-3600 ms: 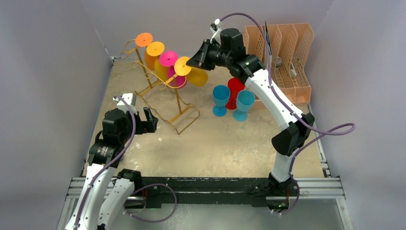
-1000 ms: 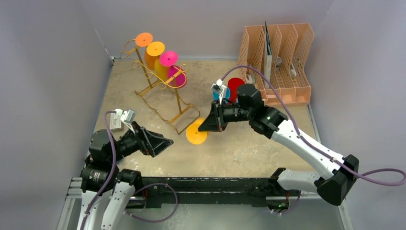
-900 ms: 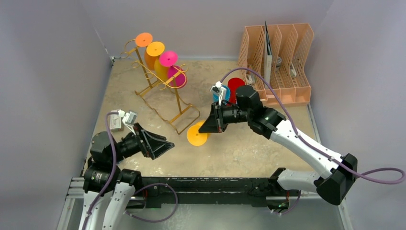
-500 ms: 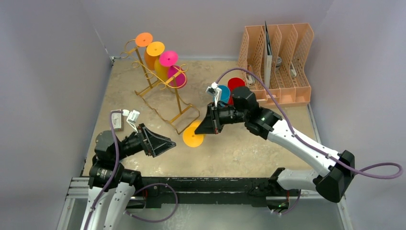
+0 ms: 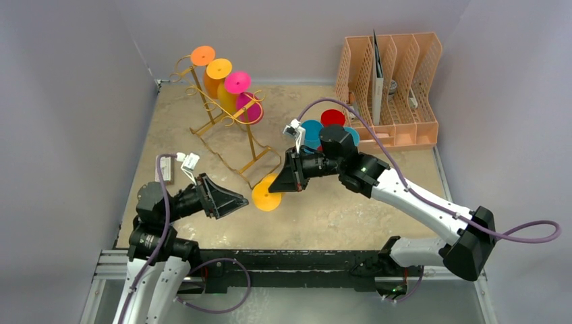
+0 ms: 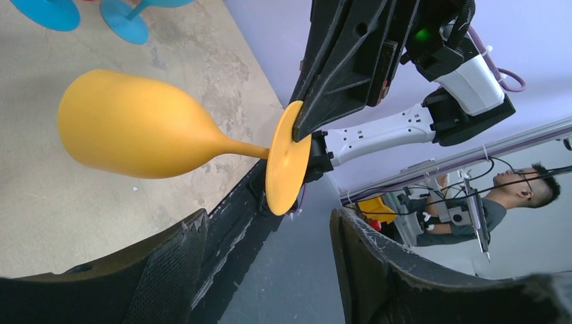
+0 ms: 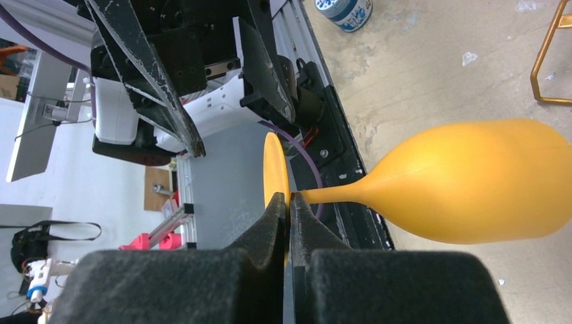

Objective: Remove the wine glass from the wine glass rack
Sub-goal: Place the wine glass at the center of the board.

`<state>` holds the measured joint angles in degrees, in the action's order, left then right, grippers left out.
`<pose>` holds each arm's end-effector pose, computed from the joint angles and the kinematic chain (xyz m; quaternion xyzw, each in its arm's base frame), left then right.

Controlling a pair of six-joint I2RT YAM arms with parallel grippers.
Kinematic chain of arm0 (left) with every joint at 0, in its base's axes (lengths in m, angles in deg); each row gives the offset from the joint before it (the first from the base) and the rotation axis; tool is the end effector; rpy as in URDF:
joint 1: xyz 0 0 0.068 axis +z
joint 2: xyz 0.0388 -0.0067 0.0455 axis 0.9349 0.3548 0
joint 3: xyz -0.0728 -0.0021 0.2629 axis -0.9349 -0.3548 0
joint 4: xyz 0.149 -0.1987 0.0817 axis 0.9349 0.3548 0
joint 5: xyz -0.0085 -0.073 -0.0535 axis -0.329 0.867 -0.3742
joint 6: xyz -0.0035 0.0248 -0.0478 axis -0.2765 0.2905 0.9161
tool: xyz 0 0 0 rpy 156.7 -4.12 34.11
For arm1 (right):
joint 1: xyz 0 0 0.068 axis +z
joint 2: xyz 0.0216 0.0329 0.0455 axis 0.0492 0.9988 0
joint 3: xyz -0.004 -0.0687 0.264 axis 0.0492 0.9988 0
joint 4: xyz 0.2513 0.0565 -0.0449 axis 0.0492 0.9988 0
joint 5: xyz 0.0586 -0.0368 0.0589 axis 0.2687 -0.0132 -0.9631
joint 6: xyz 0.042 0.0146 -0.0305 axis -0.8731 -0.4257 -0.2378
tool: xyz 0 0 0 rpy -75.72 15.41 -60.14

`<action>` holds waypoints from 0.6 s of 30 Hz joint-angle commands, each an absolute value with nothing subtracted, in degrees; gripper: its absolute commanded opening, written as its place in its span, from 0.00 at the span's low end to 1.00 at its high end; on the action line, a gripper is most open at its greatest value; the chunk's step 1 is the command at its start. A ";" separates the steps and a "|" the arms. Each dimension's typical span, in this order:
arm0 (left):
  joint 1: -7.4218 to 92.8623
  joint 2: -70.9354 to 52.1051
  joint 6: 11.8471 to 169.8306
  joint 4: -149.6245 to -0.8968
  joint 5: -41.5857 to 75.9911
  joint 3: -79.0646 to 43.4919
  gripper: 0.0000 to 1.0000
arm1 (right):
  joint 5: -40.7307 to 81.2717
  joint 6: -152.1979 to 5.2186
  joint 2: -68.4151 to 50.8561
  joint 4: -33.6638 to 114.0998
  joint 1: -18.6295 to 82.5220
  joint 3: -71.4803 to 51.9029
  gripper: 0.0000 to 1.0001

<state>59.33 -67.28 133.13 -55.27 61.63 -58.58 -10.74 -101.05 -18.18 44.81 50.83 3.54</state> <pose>0.0811 -0.0428 0.3031 0.0349 0.7212 -0.5983 0.3473 0.1755 0.2282 0.3578 -0.2896 0.7171 0.5772 0.2620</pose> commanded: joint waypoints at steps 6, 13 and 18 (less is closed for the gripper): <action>59.12 -61.15 133.03 -64.33 66.47 -57.59 0.64 | -10.14 -102.48 -17.19 39.14 51.32 3.89 0.00; 58.60 -59.38 130.28 -61.32 65.11 -58.21 0.53 | -9.08 -102.72 -17.61 37.75 51.32 4.31 0.00; 57.84 -56.06 129.31 -64.89 69.05 -57.31 0.57 | -7.69 -102.58 -18.17 38.08 51.33 4.94 0.00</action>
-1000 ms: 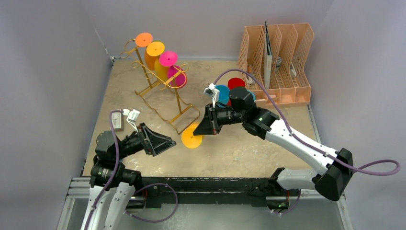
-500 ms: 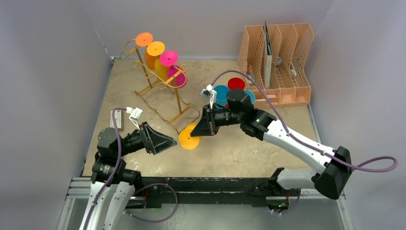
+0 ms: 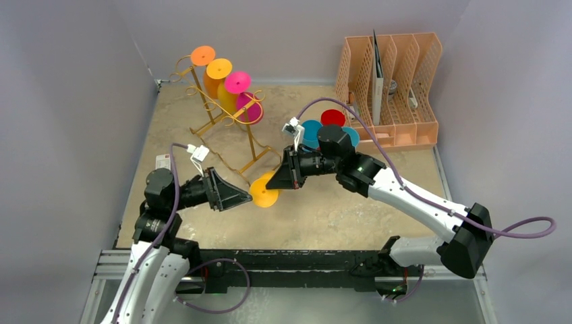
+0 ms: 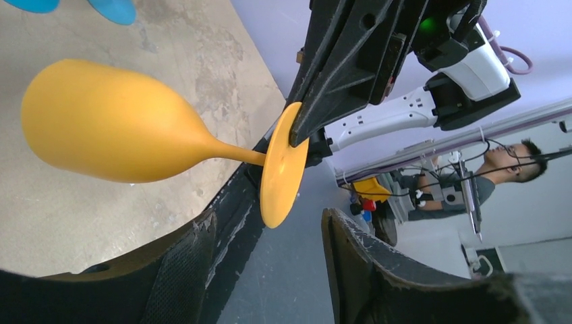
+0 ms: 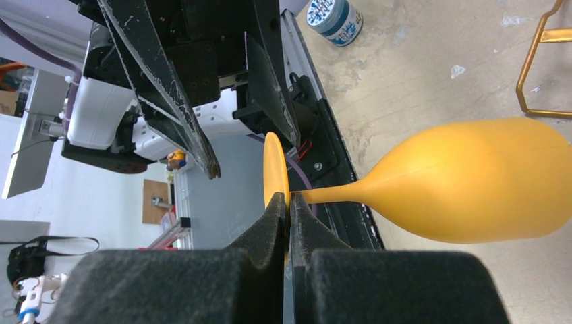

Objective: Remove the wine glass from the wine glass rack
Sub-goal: Place the wine glass at the center of the board.

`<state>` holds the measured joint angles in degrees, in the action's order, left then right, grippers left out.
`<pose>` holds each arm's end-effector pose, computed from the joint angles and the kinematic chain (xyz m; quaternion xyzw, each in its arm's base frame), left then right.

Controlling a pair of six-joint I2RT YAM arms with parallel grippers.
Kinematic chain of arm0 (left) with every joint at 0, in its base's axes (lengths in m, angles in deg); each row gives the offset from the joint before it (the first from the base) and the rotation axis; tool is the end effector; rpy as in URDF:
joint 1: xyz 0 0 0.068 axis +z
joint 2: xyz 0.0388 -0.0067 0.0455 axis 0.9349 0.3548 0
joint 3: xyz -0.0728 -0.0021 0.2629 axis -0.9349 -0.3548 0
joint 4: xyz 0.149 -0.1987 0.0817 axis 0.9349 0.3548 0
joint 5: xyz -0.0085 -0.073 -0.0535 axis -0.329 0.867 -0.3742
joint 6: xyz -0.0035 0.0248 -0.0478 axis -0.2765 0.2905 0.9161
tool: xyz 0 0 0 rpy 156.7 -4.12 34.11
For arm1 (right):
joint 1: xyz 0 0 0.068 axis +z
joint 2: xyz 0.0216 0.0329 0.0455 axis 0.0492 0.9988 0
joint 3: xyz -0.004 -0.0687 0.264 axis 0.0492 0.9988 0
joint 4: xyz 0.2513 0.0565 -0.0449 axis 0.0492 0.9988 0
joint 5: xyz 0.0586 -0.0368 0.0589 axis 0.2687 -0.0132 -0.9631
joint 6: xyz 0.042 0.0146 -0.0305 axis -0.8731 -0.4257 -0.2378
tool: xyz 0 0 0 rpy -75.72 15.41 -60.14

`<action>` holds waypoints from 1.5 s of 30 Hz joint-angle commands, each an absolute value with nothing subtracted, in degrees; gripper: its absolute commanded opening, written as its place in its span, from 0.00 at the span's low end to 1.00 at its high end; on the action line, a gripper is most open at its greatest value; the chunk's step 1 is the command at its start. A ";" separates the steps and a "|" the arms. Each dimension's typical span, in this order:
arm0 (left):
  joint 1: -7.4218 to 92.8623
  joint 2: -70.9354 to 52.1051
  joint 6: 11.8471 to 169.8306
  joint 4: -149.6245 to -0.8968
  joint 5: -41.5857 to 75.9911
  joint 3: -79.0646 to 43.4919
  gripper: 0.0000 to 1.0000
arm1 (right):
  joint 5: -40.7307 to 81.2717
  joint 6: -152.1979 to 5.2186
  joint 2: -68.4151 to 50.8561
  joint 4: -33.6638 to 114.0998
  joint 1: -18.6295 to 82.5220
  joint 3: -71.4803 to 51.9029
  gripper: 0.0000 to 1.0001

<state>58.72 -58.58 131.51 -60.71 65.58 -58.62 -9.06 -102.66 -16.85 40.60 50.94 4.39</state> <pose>0.1074 -0.0501 0.2997 0.0571 0.7293 -0.6068 0.3108 0.1809 0.2339 0.3535 -0.2755 0.7147 0.5811 0.2750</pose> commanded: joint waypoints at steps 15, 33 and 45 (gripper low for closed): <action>50.04 -47.86 122.95 -64.45 63.91 -54.91 0.46 | -5.49 -103.71 -19.24 34.42 51.33 6.86 0.00; 45.77 -49.22 128.31 -74.56 62.48 -60.13 0.15 | -5.44 -104.09 -19.91 33.36 51.32 8.10 0.00; 45.14 -51.10 128.48 -74.74 61.79 -60.86 0.00 | -8.60 -103.39 -20.16 33.18 51.33 8.64 0.14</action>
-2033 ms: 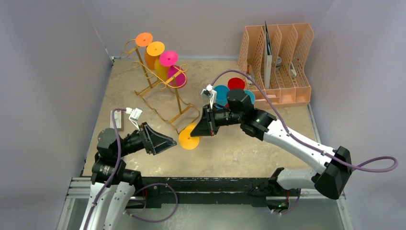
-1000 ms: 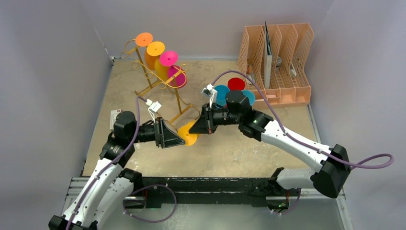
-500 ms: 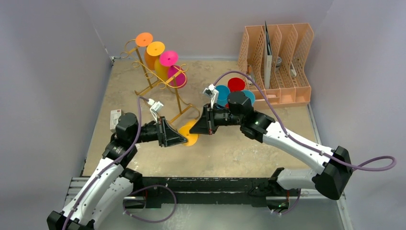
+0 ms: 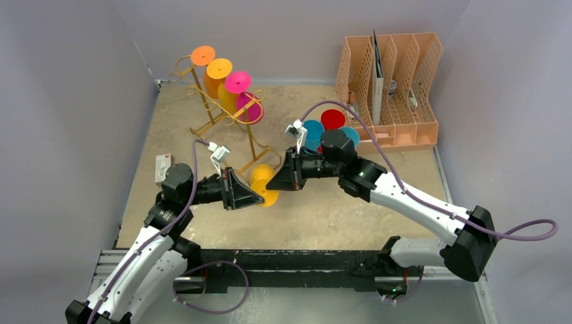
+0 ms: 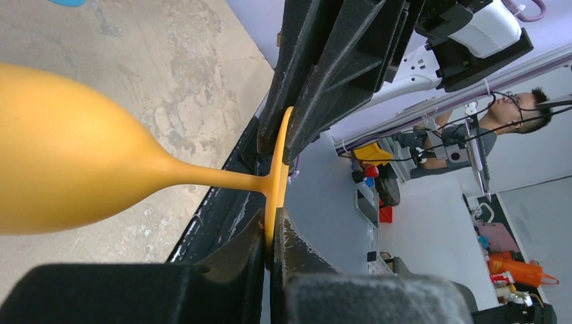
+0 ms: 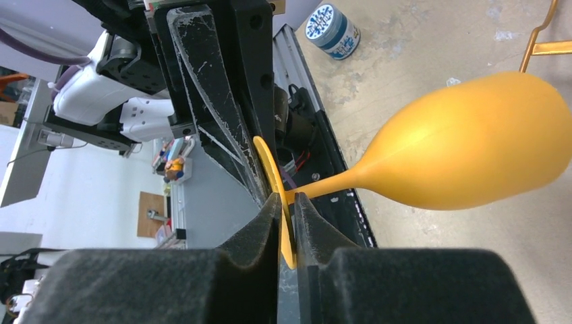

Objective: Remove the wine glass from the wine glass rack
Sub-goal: Place the wine glass at the center of the board.

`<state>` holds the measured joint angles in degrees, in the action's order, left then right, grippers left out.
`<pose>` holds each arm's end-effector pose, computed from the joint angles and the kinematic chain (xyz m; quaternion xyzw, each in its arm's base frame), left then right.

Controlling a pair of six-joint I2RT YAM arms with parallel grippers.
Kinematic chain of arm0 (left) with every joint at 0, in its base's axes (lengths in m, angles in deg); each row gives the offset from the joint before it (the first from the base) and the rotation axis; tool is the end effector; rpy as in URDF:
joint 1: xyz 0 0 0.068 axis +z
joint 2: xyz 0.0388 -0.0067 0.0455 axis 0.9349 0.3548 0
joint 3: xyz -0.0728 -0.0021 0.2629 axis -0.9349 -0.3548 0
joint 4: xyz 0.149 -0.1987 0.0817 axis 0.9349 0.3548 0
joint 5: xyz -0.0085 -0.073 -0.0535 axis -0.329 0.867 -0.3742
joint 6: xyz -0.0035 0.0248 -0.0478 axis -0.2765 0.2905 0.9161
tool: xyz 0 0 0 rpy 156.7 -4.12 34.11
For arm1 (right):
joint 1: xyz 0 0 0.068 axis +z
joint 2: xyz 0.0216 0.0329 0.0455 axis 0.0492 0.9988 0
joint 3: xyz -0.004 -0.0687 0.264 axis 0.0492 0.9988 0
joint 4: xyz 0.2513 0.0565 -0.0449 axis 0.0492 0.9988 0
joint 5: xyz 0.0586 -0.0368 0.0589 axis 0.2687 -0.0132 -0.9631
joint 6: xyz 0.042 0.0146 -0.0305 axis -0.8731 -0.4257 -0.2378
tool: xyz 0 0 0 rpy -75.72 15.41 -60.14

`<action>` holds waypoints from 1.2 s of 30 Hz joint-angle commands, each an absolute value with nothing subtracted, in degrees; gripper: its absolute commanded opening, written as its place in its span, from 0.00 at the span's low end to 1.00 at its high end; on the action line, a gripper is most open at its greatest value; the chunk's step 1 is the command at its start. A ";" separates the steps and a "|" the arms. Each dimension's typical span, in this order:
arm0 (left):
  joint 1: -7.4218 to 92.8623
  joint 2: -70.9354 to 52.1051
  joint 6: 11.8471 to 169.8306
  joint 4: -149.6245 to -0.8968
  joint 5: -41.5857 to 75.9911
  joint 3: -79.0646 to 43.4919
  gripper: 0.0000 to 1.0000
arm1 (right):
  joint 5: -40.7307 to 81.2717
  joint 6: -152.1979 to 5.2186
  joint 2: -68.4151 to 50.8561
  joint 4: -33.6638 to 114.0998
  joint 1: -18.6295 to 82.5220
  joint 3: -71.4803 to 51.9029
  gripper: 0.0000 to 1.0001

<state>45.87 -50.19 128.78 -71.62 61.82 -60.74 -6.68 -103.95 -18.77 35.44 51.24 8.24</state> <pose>0.1239 -0.0844 0.2885 0.1357 0.7198 -0.6207 0.2796 0.1764 0.2293 0.3478 -0.2622 0.7055 0.5865 0.2991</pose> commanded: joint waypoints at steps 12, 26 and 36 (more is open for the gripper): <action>44.75 -50.90 129.62 -78.74 64.19 -61.94 0.38 | -11.80 -100.81 -22.61 32.22 51.27 9.82 0.00; 40.72 -47.53 124.60 -71.23 61.93 -60.34 0.24 | -11.19 -102.49 -21.47 29.16 51.30 10.30 0.00; 40.31 -50.38 127.64 -77.27 58.56 -61.89 0.18 | -11.31 -102.41 -21.12 30.04 51.31 10.61 0.00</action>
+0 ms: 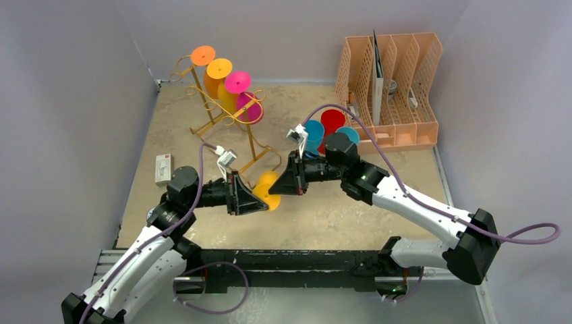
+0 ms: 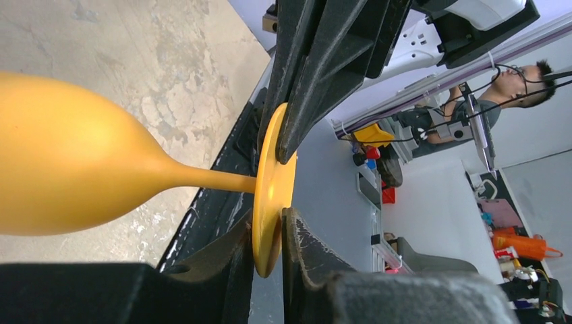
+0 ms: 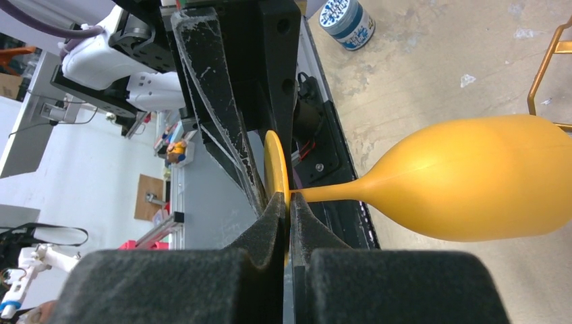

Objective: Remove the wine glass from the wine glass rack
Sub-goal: Place the wine glass at the center of the board.

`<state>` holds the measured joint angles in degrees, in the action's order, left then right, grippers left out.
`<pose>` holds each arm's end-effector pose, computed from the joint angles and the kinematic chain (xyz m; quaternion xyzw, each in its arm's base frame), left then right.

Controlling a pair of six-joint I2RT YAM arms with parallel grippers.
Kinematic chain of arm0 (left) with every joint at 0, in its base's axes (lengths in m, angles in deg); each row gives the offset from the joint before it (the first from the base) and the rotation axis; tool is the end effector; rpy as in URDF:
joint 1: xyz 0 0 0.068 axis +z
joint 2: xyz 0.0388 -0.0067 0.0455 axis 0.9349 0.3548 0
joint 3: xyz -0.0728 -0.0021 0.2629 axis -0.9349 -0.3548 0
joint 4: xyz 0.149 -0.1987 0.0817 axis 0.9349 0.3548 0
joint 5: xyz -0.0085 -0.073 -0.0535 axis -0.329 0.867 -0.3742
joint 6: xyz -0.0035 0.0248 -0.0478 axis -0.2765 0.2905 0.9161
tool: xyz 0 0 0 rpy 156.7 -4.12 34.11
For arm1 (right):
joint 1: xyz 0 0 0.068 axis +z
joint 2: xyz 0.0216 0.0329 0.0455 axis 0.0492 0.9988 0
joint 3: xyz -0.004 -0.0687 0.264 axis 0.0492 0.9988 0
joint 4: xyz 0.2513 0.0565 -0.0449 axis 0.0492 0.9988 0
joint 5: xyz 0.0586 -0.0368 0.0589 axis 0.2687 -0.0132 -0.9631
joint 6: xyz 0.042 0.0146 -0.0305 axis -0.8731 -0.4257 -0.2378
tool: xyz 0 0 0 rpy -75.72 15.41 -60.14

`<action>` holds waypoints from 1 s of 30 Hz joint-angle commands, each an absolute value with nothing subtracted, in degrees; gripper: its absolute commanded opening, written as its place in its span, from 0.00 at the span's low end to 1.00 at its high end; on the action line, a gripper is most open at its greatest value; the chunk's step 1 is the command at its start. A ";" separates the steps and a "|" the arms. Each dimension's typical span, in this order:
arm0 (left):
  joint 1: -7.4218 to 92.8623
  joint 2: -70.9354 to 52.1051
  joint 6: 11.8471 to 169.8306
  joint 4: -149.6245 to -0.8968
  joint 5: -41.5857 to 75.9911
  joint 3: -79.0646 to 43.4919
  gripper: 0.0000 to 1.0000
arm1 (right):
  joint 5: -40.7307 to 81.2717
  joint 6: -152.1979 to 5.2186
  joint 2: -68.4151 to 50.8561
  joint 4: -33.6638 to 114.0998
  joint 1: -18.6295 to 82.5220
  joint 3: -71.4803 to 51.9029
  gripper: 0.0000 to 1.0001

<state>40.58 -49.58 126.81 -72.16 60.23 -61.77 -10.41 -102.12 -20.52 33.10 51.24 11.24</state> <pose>0.1186 -0.0964 0.2817 0.1681 0.7180 -0.6219 0.2636 0.1693 0.2241 0.3417 -0.2942 0.6852 0.5978 0.2942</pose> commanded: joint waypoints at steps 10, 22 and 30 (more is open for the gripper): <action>40.22 -50.32 130.52 -82.31 59.29 -62.55 0.00 | -11.37 -103.21 -21.06 28.42 51.33 11.05 0.00; 40.23 -52.73 127.41 -74.61 61.07 -61.00 0.31 | -8.86 -102.75 -22.00 28.11 51.33 11.44 0.00; 40.22 -52.70 126.21 -70.66 59.78 -60.56 0.06 | -9.01 -103.29 -21.78 27.14 51.33 11.70 0.00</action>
